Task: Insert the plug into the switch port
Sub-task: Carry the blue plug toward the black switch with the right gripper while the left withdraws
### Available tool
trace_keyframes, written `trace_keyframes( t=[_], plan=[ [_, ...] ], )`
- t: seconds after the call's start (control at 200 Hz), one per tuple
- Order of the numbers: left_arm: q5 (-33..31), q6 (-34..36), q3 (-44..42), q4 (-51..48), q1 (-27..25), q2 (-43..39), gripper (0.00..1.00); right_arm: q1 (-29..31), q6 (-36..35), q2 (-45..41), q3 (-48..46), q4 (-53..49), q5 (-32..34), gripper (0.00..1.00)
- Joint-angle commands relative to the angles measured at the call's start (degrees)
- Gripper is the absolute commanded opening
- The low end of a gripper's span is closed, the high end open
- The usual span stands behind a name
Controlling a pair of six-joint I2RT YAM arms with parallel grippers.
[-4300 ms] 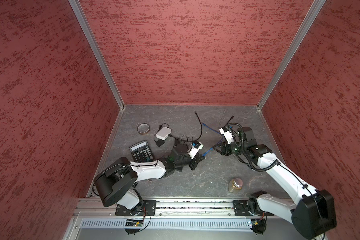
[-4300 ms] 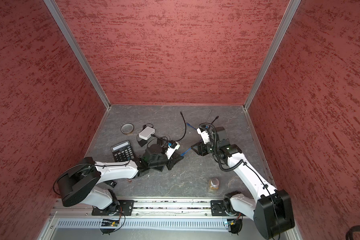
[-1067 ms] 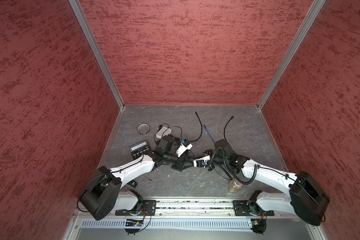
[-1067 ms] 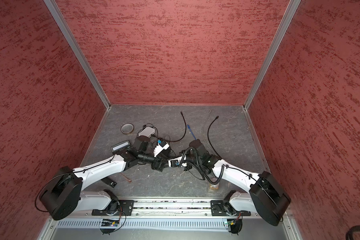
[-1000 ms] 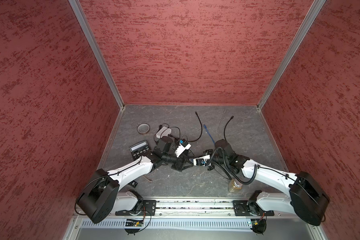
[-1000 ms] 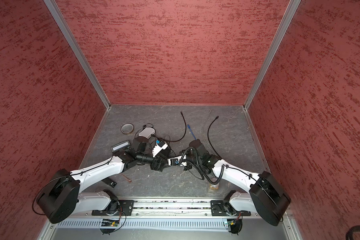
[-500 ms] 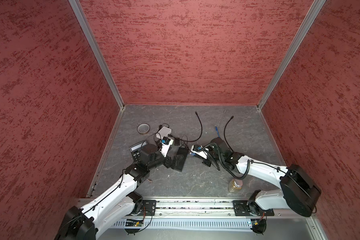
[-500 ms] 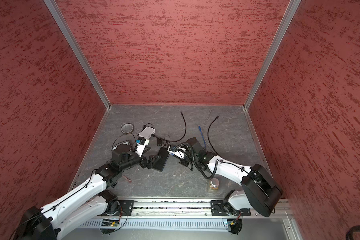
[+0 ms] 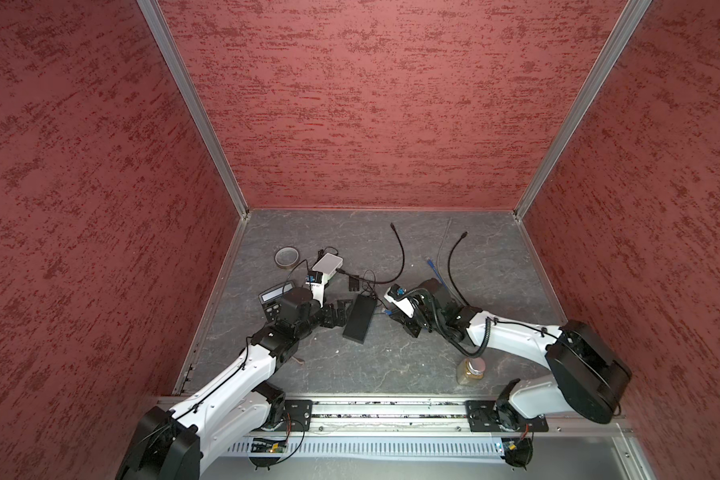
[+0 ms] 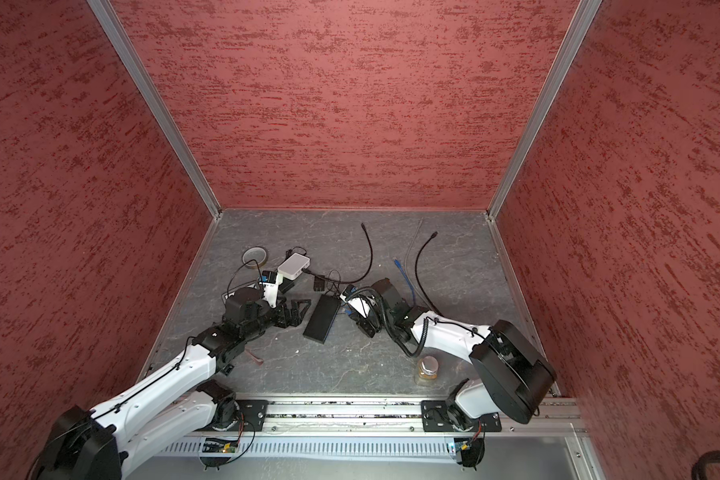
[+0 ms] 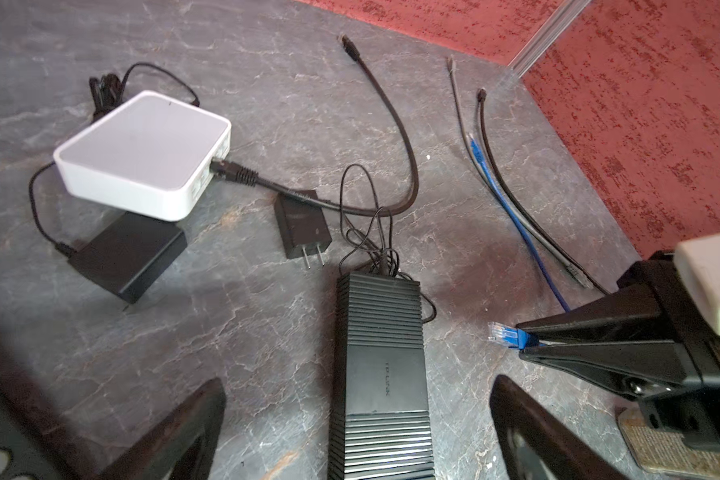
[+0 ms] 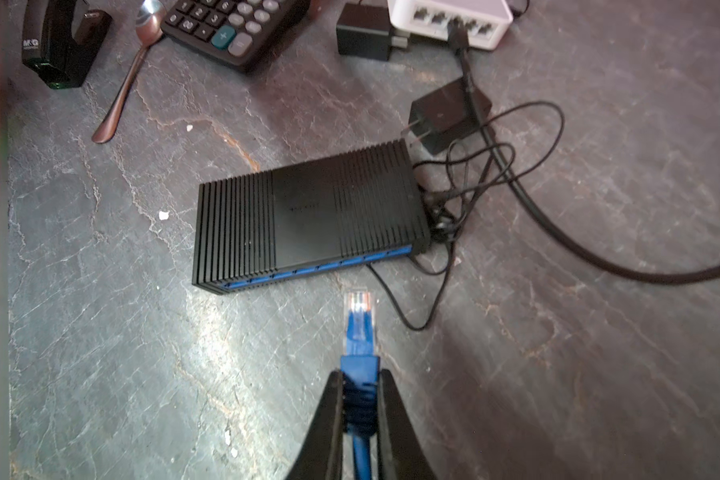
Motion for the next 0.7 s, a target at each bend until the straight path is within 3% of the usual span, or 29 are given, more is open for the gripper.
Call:
trace_keyframes(
  t=[0.0, 0.366, 0.696],
  plan=[
    [-1.4, -3.7, -1.2, 4.0, -0.2, 1.3, 0.98, 0.5, 4.3, 0.5, -0.9, 1.8, 0.8, 0.04],
    [-6.3, -3.3, 2.7, 5.6, -5.1, 13.6, 0.96, 1.6, 7.1, 6.6, -1.0, 7.8, 3.4, 0.06],
    [-4.3, -1.9, 6.7, 10.8, -4.8, 23.0, 0.95, 3.0, 6.8, 9.6, -0.3, 9.9, 2.9, 0.05]
  ],
)
